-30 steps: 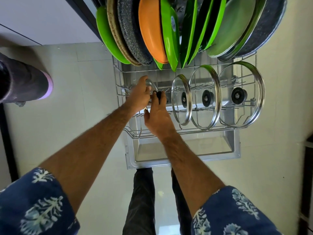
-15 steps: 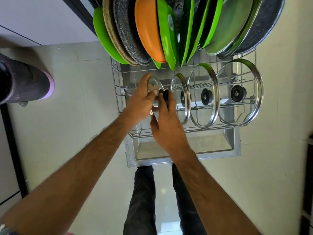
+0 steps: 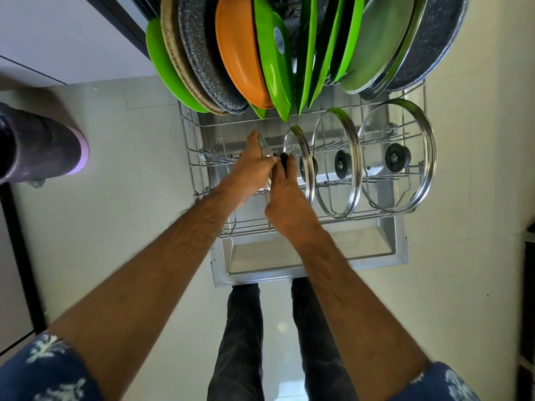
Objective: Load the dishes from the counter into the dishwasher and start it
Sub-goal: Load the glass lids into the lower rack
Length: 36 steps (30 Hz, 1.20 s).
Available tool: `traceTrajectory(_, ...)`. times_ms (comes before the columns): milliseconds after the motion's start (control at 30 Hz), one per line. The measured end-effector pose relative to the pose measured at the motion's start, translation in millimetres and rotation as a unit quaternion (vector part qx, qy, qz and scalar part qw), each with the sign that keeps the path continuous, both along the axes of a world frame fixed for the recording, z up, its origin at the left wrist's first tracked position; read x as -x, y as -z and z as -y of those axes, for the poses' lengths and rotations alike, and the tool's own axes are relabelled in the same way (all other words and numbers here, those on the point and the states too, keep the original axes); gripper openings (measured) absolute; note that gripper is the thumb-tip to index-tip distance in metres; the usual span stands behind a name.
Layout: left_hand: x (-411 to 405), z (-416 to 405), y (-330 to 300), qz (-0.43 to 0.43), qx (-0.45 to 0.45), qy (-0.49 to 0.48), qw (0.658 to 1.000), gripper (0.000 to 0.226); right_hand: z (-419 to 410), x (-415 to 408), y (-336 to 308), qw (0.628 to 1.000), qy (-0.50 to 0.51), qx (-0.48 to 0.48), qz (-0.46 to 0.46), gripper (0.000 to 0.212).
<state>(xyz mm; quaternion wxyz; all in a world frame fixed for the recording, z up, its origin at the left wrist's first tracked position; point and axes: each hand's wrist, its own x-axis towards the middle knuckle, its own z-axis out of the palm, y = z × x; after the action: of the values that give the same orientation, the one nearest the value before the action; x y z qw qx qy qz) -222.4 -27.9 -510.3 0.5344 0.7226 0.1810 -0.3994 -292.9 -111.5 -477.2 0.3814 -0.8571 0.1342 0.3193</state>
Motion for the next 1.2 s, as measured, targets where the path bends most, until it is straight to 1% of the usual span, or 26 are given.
traceTrajectory(67,-2,2,-6,-0.047,0.041,-0.023,0.998,0.071,5,-10,-4,1.000,-0.014,0.023,-0.017,0.081)
traceTrajectory(100,-4,2,-9,-0.063,0.065,-0.024,0.996,0.066,9,-15,-4,0.999,-0.021,0.041,-0.017,0.074)
traceTrajectory(167,-10,1,-15,-0.071,0.103,-0.001,0.992,0.052,17,-23,-4,0.997,-0.032,0.073,-0.014,0.057)
traceTrajectory(200,-13,1,-17,-0.073,0.111,0.009,0.991,0.050,21,-26,-3,0.996,-0.036,0.084,-0.011,0.051)
traceTrajectory(300,-21,-5,-17,-0.071,0.111,0.021,0.991,0.044,26,-32,-4,0.993,-0.059,0.102,-0.012,0.043)
traceTrajectory(333,-23,-6,-17,-0.063,0.105,0.028,0.992,0.042,28,-33,-6,0.992,-0.065,0.106,-0.016,0.040)
traceTrajectory(400,-23,-11,-15,-0.050,0.097,0.040,0.993,0.047,30,-35,-12,0.988,-0.087,0.123,-0.028,0.039)
traceTrajectory(467,-20,-18,-9,-0.043,0.099,0.036,0.993,0.050,33,-34,-16,0.984,-0.110,0.139,-0.023,0.041)
traceTrajectory(567,-12,-25,-1,-0.046,0.106,0.033,0.993,0.050,33,-29,-16,0.983,-0.120,0.136,-0.012,0.037)
traceTrajectory(633,-4,-27,2,-0.033,0.099,0.075,0.992,0.052,30,-21,-12,0.983,-0.125,0.134,-0.016,0.033)
traceTrajectory(700,5,-23,8,-0.016,0.094,0.107,0.990,0.057,28,-12,-9,0.988,-0.097,0.120,-0.008,0.032)
traceTrajectory(733,9,-22,9,-0.008,0.098,0.104,0.990,0.061,26,-8,-6,0.991,-0.075,0.109,0.001,0.032)
traceTrajectory(800,17,-20,10,-0.012,0.122,0.066,0.990,0.067,22,-3,-1,0.993,-0.051,0.103,0.008,0.033)
traceTrajectory(900,24,-18,12,-0.034,0.157,-0.022,0.987,0.074,17,-2,10,0.994,-0.047,0.095,-0.003,0.035)
traceTrajectory(1000,28,-12,17,-0.046,0.161,-0.095,0.981,0.084,15,-2,17,0.996,-0.019,0.092,0.008,0.034)
traceTrajectory(1033,29,-9,18,-0.043,0.156,-0.108,0.981,0.083,14,-1,19,0.995,-0.012,0.099,0.014,0.037)
traceTrajectory(1133,29,-5,22,-0.027,0.160,-0.149,0.975,0.073,9,1,25,0.991,-0.013,0.130,0.034,0.054)
traceTrajectory(1200,31,-8,29,-0.016,0.131,-0.146,0.980,0.069,6,2,31,0.988,-0.022,0.145,0.046,0.060)
